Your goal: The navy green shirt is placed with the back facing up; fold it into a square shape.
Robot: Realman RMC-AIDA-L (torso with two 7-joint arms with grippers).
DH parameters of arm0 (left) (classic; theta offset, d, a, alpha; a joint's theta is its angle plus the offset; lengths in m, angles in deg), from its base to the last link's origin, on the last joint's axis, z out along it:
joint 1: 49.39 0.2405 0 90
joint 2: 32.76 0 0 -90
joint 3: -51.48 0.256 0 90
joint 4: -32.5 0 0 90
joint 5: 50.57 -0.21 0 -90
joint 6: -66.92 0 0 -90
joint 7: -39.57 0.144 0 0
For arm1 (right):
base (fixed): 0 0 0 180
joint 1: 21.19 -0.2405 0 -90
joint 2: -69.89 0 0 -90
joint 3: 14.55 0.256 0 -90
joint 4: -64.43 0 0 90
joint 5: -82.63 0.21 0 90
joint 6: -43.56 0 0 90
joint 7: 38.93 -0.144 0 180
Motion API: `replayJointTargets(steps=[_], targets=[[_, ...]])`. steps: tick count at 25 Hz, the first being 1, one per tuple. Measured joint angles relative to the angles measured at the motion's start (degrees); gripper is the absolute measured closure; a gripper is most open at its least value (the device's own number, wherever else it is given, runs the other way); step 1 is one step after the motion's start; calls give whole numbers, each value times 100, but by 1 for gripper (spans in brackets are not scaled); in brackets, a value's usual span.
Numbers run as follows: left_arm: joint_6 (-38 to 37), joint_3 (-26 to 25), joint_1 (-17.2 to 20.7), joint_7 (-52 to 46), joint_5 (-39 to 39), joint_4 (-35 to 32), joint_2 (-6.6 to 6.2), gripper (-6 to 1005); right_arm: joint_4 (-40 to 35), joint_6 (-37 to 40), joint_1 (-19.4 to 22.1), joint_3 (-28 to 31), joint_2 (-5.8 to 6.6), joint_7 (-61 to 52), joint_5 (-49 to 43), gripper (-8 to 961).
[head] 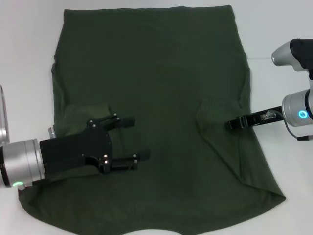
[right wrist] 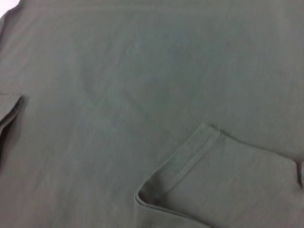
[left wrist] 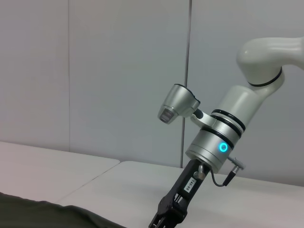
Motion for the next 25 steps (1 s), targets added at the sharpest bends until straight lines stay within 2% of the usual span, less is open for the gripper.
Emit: replayJointTargets(steps=[17, 22, 25], targets=[[-7, 81, 19, 61, 0, 13, 39, 122, 3, -47, 33, -1, 5, 37, 0, 729], [-9, 83, 20, 78, 0, 11, 44, 122, 6, -38, 38, 0, 16, 63, -6, 808], [-9, 83, 23, 117, 0, 20, 44, 122, 8, -31, 46, 7, 18, 85, -5, 950]])
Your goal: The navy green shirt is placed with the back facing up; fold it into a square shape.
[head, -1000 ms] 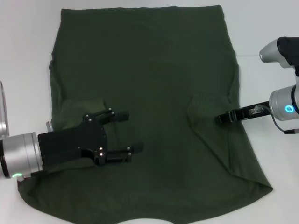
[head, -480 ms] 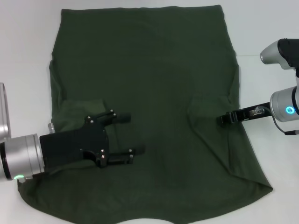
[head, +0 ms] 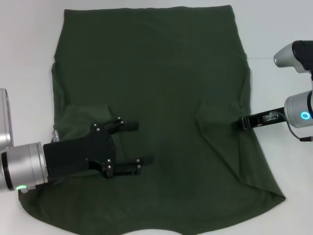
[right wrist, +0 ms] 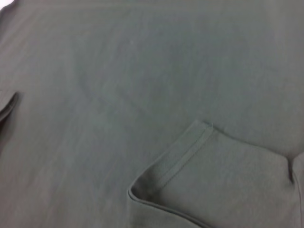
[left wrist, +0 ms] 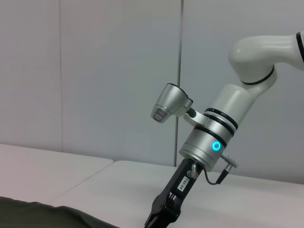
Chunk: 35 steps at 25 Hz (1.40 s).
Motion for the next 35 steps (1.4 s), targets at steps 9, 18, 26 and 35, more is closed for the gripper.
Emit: replayJointTargets(steps=[9, 18, 26, 35], targets=[[-62, 7, 4, 7, 0, 7, 0, 122, -50, 189, 10, 40, 11, 105, 109, 938], [-71, 4, 20, 7, 0, -10, 0, 122, -454, 927, 133, 35, 135, 447, 884, 926], [-70, 5, 20, 6, 0, -20, 0, 122, -462, 1400, -58, -22, 130, 539, 996, 916], [-70, 0, 20, 4, 0, -20, 0, 123, -338, 1489, -192, -471, -3, 475, 997, 904]])
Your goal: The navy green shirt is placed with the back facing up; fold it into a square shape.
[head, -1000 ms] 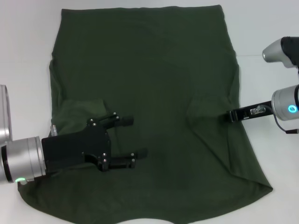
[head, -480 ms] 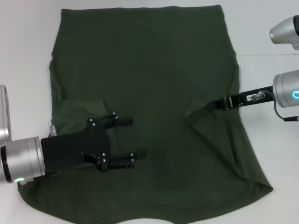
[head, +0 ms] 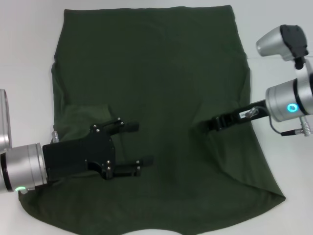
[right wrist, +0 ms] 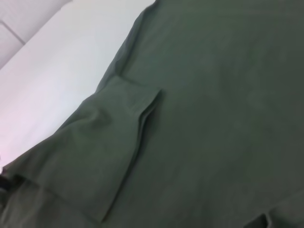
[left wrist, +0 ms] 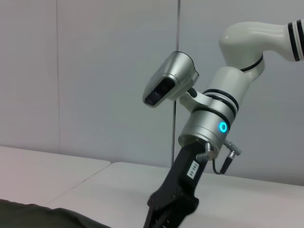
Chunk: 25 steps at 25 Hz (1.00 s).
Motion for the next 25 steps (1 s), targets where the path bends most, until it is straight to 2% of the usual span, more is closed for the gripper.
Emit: replayJointTargets(steps=[5, 10, 17, 22, 25], targets=[[0, 1, 0, -18, 0, 0, -5, 124, 101, -1, -80, -30, -39, -33, -8, 897], [-17, -14, -11, -32, 20, 0, -9, 126, 73, -67, -48, 16, -54, 12, 268, 711], [-107, -57, -99, -210, 125, 8, -35, 128, 62, -116, 160, 33, -17, 59, 817, 396], [-87, -65, -295, -1121, 267, -18, -126, 129, 96, -129, 427, 33, 6, 63, 1378, 220], [-50, -65, -399, -1804, 254, -98, -212, 130, 99, -134, 620, 33, -18, 65, 1577, 173]])
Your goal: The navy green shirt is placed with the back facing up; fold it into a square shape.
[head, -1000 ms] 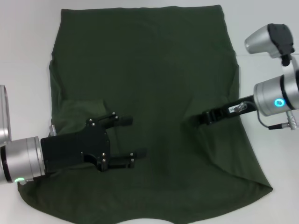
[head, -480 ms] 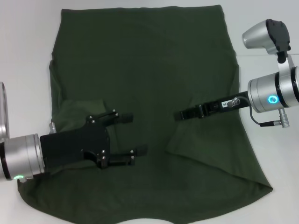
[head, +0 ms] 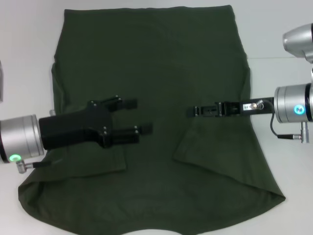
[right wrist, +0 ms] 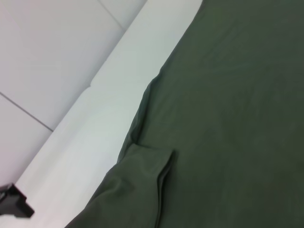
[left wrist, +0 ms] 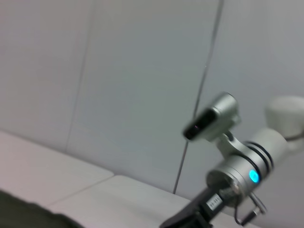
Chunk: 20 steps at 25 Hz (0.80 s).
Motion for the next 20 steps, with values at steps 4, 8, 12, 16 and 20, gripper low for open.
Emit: replayJointTargets(steps=[4, 8, 12, 16, 20], targets=[[59, -5, -37, -1243, -95, -227, -162, 131, 3, 11, 219, 39, 11, 19, 93, 110], [-4, -189, 34, -2405, -420, -498, -318, 132, 5, 160, 395, 147, 110, 136, 130, 97], [48, -660, 53, -3535, -1241, -745, -419, 134, 46, 422, 460, 317, 298, 301, 136, 99], [-11, -1027, 10, -4361, -2112, -893, -545, 135, 162, 648, 466, 304, 551, 369, 102, 99], [-171, -1254, 40, -4897, -2733, -1149, -613, 136, 129, 907, 467, 295, 654, 382, 28, 99]])
